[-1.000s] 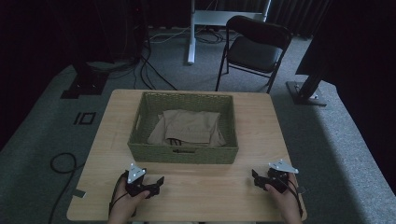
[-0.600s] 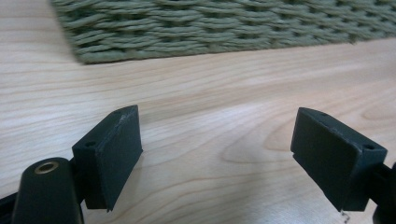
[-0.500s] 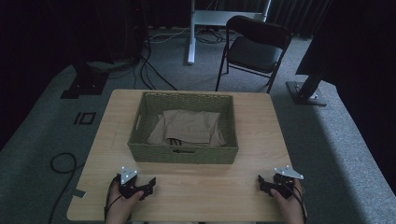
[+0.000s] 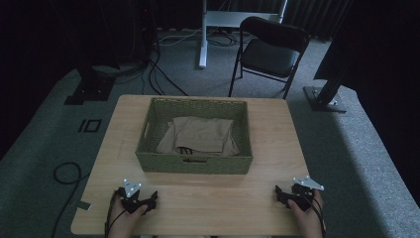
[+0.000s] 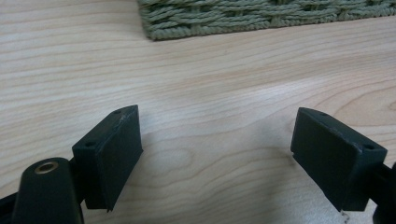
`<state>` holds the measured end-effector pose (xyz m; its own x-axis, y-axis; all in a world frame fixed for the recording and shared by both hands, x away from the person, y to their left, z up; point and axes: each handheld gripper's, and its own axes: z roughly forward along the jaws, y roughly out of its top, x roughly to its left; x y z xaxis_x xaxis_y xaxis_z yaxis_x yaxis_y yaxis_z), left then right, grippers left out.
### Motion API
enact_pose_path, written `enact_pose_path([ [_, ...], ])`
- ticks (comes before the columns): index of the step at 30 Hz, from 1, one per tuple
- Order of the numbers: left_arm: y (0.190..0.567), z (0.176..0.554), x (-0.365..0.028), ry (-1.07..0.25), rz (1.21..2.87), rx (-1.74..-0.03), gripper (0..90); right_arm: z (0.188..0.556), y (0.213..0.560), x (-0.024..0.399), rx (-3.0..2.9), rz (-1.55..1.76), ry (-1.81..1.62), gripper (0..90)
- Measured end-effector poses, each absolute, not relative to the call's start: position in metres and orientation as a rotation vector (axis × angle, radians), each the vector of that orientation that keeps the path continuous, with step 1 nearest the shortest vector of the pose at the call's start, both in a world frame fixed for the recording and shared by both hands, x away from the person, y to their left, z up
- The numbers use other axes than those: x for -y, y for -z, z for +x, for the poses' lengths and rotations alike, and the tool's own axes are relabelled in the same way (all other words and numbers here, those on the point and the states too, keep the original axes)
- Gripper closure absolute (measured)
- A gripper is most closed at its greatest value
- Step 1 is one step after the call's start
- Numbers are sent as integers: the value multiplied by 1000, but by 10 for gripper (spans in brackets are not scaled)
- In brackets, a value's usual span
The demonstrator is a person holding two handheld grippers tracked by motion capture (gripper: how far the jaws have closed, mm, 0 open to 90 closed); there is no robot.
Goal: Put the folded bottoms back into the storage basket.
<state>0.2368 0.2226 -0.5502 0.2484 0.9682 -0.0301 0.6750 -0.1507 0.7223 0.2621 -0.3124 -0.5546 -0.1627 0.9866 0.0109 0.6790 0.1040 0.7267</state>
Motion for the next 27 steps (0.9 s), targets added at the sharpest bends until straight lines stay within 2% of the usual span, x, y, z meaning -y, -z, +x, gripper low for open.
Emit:
enact_pose_path([
  [6,550,234,-233,-630,1938,-1489,171,262,555,312,-1898,1623,-828,128],
  [9,550,231,-241,-784,1955,-1488,156,262,555,312,-1898,1624,-827,128],
  [12,551,230,-247,-704,1912,-1521,157,262,555,312,-1898,1624,-827,128],
  [15,553,228,-251,-688,1876,-1541,156,262,555,312,-1897,1624,-827,128],
  [20,553,229,-253,-723,1809,-1639,152,262,555,310,-1871,1649,-816,125],
  [27,555,228,-253,-738,1785,-1675,105,262,555,309,-1858,1660,-811,125],
])
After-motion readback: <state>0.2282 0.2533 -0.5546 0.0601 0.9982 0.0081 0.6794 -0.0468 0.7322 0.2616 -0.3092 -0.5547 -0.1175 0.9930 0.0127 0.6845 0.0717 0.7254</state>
